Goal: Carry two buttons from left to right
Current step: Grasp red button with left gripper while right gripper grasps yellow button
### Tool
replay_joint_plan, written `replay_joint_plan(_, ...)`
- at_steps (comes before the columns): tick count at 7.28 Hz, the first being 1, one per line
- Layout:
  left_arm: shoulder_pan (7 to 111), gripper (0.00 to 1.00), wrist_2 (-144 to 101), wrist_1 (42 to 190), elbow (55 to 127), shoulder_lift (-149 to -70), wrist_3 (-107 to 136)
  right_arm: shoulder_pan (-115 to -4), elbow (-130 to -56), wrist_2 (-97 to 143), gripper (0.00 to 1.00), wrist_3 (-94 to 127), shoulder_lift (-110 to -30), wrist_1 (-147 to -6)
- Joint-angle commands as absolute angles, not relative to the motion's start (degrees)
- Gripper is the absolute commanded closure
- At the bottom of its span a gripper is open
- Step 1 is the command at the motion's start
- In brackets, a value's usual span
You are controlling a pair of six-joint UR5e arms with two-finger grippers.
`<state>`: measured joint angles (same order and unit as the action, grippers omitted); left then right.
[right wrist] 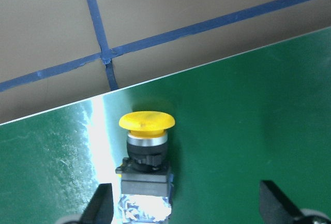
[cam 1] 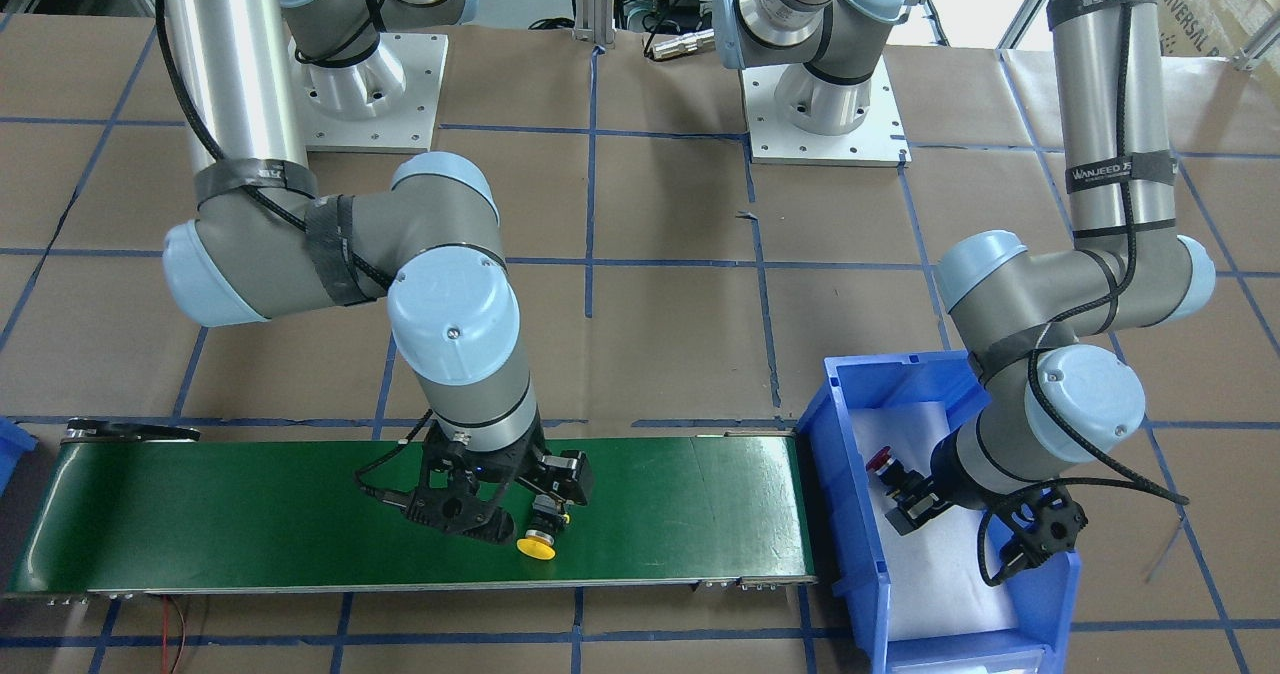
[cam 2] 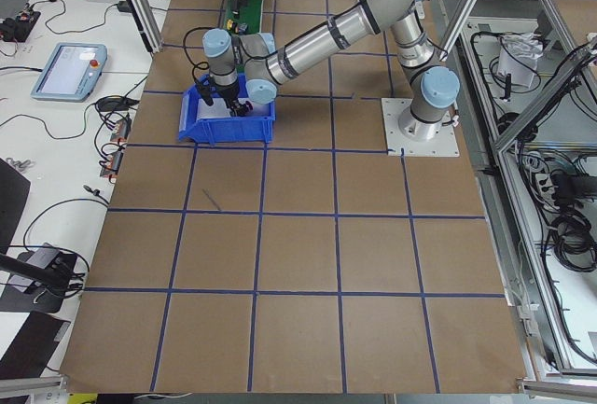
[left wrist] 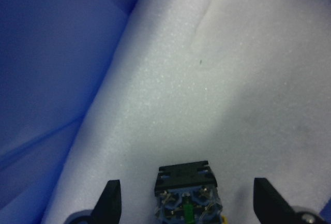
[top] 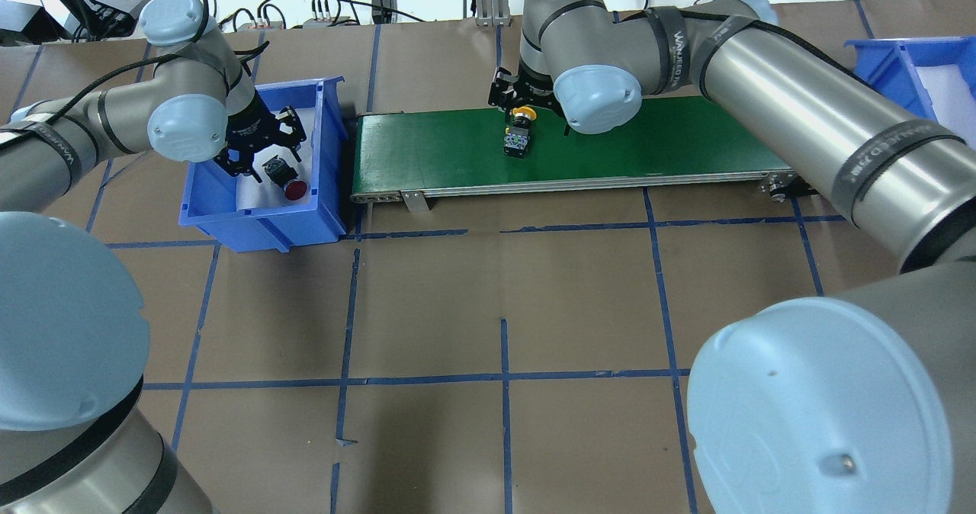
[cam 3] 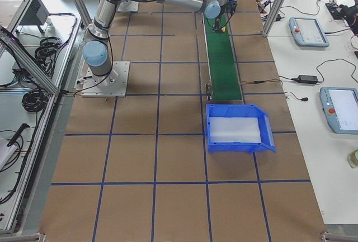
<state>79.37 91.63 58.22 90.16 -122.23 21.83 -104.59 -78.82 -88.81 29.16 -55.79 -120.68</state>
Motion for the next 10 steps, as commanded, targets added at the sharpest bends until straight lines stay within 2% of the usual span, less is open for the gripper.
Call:
replay_joint_plan(1, 79.5, 0.63, 91.8, 58.2, 89.9, -122.3, 21.6, -106.0, -78.7, -89.0, 0.01, 28.8, -53.9, -122.3)
replay_joint_plan(2, 79.5, 0.64, 91.7, 58.2, 89.9, -121.6, 21.7, -106.1, -78.7, -89.0, 0.01, 28.7, -54.0, -122.3)
replay_joint_plan(3, 79.5, 0.64, 91.6, 58.8, 89.7, -120.1, 21.7, -106.1, -78.5, -88.9, 0.06, 28.6, -53.9, -122.1)
replay_joint_plan(5, 79.9, 0.64, 91.7, 63.1, 89.3, -115.8, 21.7, -104.9, -78.6, -88.9, 0.53, 23.6, -54.5, -119.3)
replay_joint_plan(6, 80.0, 0.63, 91.7, 64.7, 88.9, -114.0, 21.7, -103.8, -78.6, -88.9, 0.82, 21.2, -54.6, -117.6)
replay_joint_plan(7, 80.0, 0.64, 91.7, 66.6, 88.3, -112.7, 21.7, -103.3, -78.9, -88.9, 0.93, 20.4, -54.6, -117.5)
replay_joint_plan(9, 82.1, 0.63, 91.8, 73.9, 85.1, -108.5, 22.5, -101.2, -77.8, -89.0, 0.95, 16.5, -55.4, -115.0)
replay_joint_plan(10, 84.2, 0.63, 91.8, 78.9, 81.1, -107.8, 23.9, -97.5, -76.0, -88.9, 0.95, 10.6, -57.2, -110.6)
